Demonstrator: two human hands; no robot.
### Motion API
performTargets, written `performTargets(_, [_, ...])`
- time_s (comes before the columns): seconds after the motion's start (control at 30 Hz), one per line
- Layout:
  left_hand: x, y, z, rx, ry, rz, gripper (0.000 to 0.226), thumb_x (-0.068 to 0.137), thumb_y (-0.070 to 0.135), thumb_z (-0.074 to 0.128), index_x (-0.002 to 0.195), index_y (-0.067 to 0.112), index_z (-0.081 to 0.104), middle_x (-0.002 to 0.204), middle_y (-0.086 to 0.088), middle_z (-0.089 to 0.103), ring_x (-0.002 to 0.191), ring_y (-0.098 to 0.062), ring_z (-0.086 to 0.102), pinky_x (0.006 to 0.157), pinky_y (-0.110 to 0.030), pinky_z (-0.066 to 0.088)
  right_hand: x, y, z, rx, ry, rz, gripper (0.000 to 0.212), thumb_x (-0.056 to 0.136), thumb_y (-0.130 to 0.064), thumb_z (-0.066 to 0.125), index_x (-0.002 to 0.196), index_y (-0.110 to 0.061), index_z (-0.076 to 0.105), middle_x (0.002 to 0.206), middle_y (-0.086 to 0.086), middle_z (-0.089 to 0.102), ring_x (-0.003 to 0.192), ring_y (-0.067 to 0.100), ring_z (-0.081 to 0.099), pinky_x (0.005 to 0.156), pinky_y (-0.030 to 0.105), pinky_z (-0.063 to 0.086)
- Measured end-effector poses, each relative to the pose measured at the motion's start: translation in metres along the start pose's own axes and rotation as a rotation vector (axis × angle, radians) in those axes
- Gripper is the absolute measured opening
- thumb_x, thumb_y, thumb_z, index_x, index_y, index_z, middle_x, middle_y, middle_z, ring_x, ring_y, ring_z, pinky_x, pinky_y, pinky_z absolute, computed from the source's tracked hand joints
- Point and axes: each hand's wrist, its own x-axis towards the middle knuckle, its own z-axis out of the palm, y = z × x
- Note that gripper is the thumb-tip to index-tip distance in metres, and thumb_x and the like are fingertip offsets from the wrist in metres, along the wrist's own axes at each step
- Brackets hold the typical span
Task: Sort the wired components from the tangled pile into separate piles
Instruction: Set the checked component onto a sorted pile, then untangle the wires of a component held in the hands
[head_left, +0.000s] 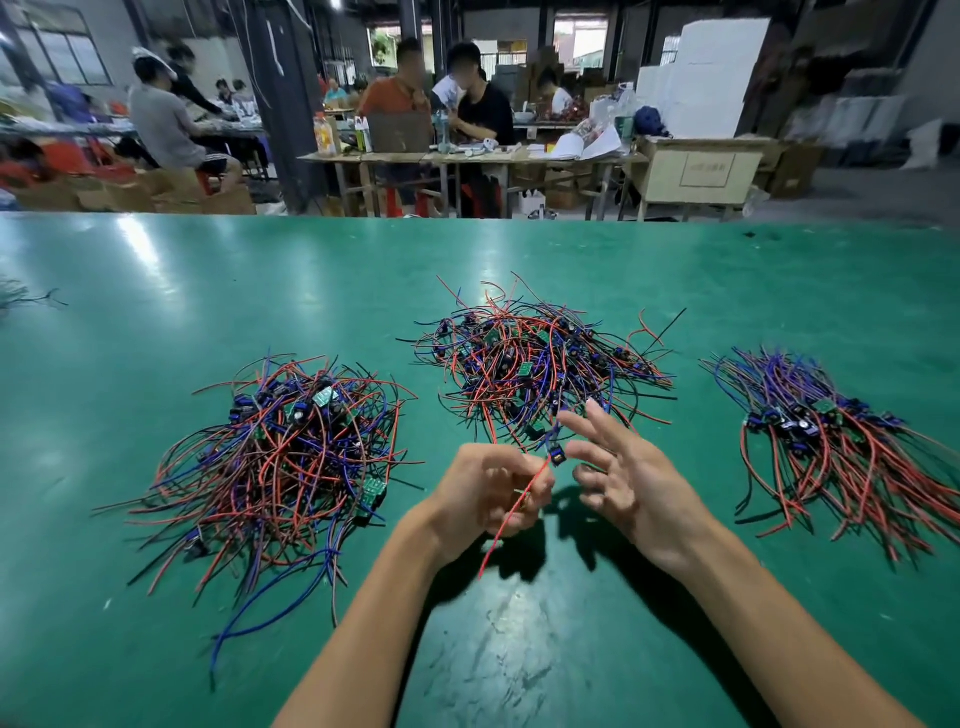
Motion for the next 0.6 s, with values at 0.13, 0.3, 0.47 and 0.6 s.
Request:
performTargets(0.13, [-0.002, 0.002, 0.000, 0.048, -0.106, -0.078, 0.018, 0.076, 0.032, 0.042, 0.061, 0.023, 0.042, 0.058, 0.004, 0.041, 0.049, -0.013, 0.030, 0.053, -0.034, 0.014, 0.002, 0.011, 0.004, -0.223, 0.092, -0.021, 0.046, 0.079, -0.051, 0.076, 0.104, -0.013, 0.068, 0.069, -0.003, 0.059, 0.045, 0.007, 0.046, 0.036, 0.020, 0.036])
performTargets(0.3, [0.000, -0.002, 0.001, 0.070, -0.071, -0.071, 0.024, 0.073, 0.035, 0.054, 0.064, 0.015, 0.065, 0.061, 0.000, 0.056, 0.047, -0.012, 0.043, 0.044, -0.024, 0.022, 0.002, 0.013, 0.003, -0.218, 0.040, -0.009, 0.022, 0.091, -0.014, 0.072, 0.112, -0.010, 0.071, 0.080, 0.005, 0.076, 0.049, 0.013, 0.061, 0.045, 0.021, 0.051])
performTargets(0.47, [0.008, -0.006, 0.002, -0.024, 0.205, 0.031, 0.039, 0.093, 0.054, 0.060, 0.101, 0.017, 0.072, 0.086, -0.011, 0.075, 0.061, -0.024, 0.071, 0.049, -0.022, 0.052, 0.002, 0.008, 0.001, -0.205, 0.055, -0.225, 0.016, 0.090, -0.015, 0.073, 0.104, -0.020, 0.080, 0.099, 0.008, 0.078, 0.053, 0.012, 0.061, 0.045, 0.020, 0.049])
performTargets(0.6, [0.008, -0.009, 0.006, -0.082, 0.214, 0.186, 0.031, 0.098, 0.034, 0.060, 0.108, 0.009, 0.074, 0.109, -0.017, 0.075, 0.090, -0.026, 0.075, 0.081, -0.029, 0.060, -0.003, 0.012, 0.004, -0.659, 0.143, -0.519, 0.023, 0.091, -0.017, 0.075, 0.106, -0.035, 0.079, 0.108, -0.002, 0.065, 0.058, 0.010, 0.063, 0.054, 0.028, 0.055])
